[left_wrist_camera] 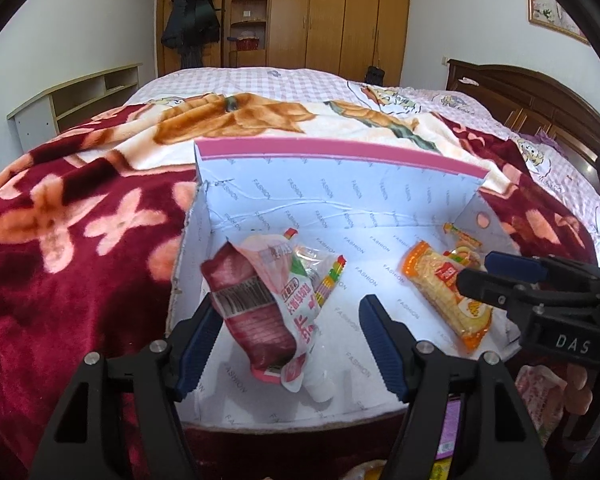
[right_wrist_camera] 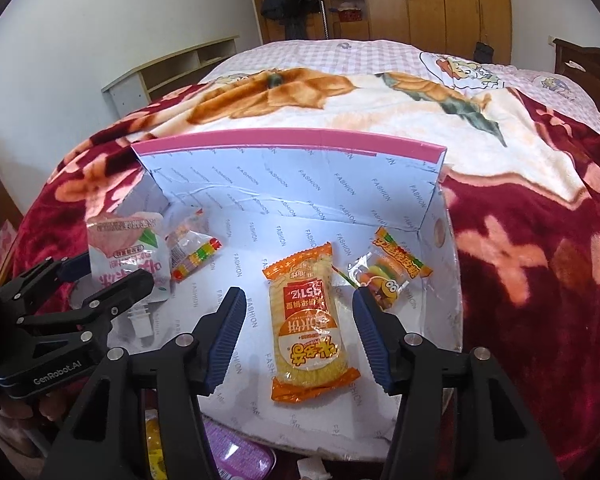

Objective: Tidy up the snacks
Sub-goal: 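Lower both items onto the box floor and open both tools, then withdraw both tools from the box toward the snack pile on the blanket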

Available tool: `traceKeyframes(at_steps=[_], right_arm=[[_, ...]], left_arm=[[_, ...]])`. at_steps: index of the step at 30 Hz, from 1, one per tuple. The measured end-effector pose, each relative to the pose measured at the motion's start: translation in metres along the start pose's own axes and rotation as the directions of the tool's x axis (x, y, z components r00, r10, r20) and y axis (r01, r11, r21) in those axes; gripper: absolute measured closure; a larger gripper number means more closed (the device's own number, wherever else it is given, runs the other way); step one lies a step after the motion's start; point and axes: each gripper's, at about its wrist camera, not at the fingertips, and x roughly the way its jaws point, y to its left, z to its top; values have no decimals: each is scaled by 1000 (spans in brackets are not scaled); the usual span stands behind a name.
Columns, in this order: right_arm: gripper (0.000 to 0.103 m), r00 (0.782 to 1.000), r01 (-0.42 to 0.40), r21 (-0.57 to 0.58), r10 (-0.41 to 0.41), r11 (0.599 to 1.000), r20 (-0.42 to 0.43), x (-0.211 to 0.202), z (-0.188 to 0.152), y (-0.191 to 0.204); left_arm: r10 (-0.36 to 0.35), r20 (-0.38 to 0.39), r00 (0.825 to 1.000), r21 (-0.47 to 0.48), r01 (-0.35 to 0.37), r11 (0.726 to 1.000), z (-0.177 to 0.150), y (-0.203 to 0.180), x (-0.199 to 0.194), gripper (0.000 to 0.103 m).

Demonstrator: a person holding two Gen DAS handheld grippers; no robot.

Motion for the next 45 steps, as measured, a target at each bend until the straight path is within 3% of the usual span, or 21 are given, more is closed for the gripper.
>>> traceKeyframes(at_steps=[22,45], right_arm=[[46,996,-47,-10,48,999,74,-62,-25,20],[46,994,-90,52,86,995,63,-89,-79,24]], left_arm=[[1,51,999,8,-2,1000,-15,-2,-58,28],[-35,7,999,-22,35,999,-76,-11,-95,28]])
